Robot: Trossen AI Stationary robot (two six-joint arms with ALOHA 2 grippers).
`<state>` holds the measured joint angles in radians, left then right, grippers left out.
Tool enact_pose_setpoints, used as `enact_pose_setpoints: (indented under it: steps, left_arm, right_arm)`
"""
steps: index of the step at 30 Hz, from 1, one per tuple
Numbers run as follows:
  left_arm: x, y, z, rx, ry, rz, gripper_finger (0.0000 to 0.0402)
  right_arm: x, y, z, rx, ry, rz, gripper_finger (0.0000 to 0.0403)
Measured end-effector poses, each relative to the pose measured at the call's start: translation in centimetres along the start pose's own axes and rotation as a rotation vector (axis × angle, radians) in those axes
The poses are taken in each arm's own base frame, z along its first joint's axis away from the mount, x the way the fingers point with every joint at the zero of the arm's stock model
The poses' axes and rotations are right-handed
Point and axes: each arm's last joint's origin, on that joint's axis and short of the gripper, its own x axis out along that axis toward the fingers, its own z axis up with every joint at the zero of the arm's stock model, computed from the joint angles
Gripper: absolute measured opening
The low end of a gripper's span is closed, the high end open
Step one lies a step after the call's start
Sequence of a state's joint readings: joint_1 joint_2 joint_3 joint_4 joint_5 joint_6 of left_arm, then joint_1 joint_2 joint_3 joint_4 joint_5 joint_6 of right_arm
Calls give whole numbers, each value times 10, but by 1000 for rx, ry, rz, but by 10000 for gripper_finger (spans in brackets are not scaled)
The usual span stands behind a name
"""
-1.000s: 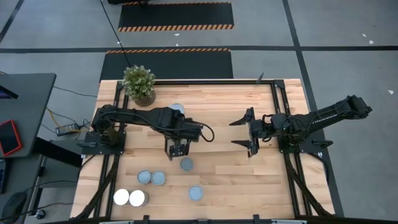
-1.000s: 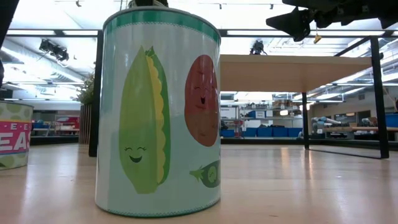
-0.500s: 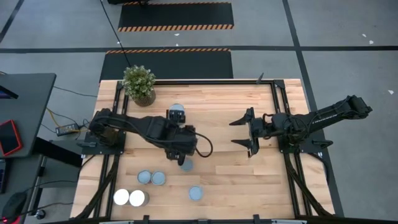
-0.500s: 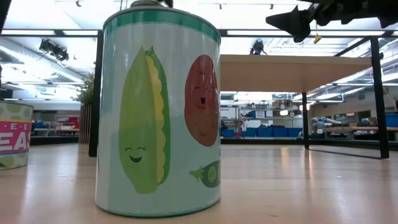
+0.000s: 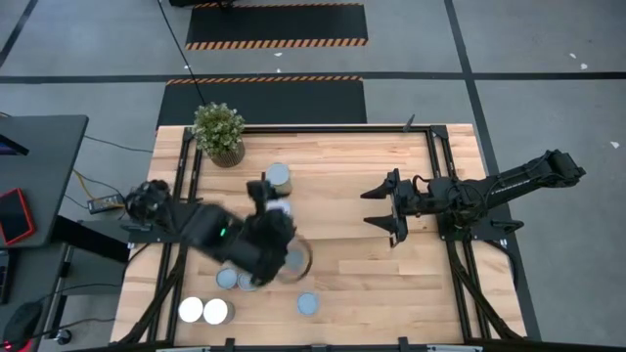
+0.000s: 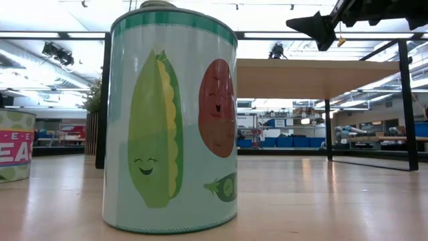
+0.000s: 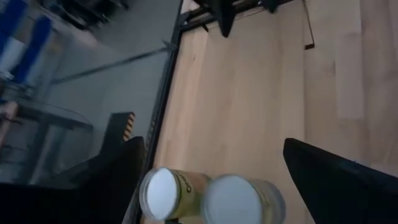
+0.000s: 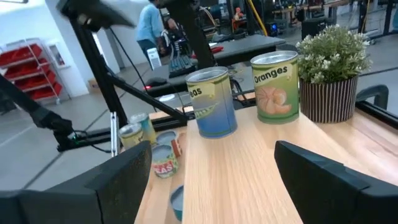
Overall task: Pick and place cans onto a shelf
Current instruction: Put the canned peaches on the shelf
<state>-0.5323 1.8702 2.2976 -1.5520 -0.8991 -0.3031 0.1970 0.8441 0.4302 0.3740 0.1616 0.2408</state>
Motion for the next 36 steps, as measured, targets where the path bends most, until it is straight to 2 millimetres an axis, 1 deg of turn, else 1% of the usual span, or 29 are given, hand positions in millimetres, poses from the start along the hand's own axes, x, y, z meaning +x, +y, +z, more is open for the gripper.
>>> enact_pose_setpoints:
  steps: [2,4,7,9,13,16,19,23,26,29,30,33,36]
  left_arm:
    - [-7,-12,-6,2,-10,18,389]
    - [-16,-20,-15,4,-22,13,389]
    - [-26,-20,-32,14,-44,40,389]
    - [-29,-19,-46,15,-54,61,389]
    - [-27,-15,-73,25,-65,68,389]
    - [-26,-3,-93,34,-65,73,389]
    - [-20,7,-109,53,-75,76,389]
    - [-11,14,-121,107,-123,58,389]
    - [-4,16,-128,123,-162,-35,389]
    - [-3,17,-131,33,-254,-209,389]
    - [-3,19,-133,-25,-291,-274,389]
    - [-3,25,-135,-283,-437,-437,389]
    - [-1,31,-142,-552,-516,-523,389]
  right_arm:
    - [0,0,1,14,-11,3,347]
    - [0,1,2,22,-24,6,347]
    - [0,1,3,25,-35,9,347]
    - [0,1,5,27,-46,12,347]
    - [-1,2,6,9,-55,16,347]
    - [-1,4,5,-38,-50,25,347]
    - [0,6,4,-101,-57,10,347]
    - [-2,12,10,-163,-133,24,347]
    - [-4,20,17,-151,-214,69,347]
    - [-7,24,23,-117,-287,96,347]
    - [-8,25,26,-94,-302,101,347]
    - [-5,24,32,3,-315,71,347]
    - [3,22,33,122,-313,-3,347]
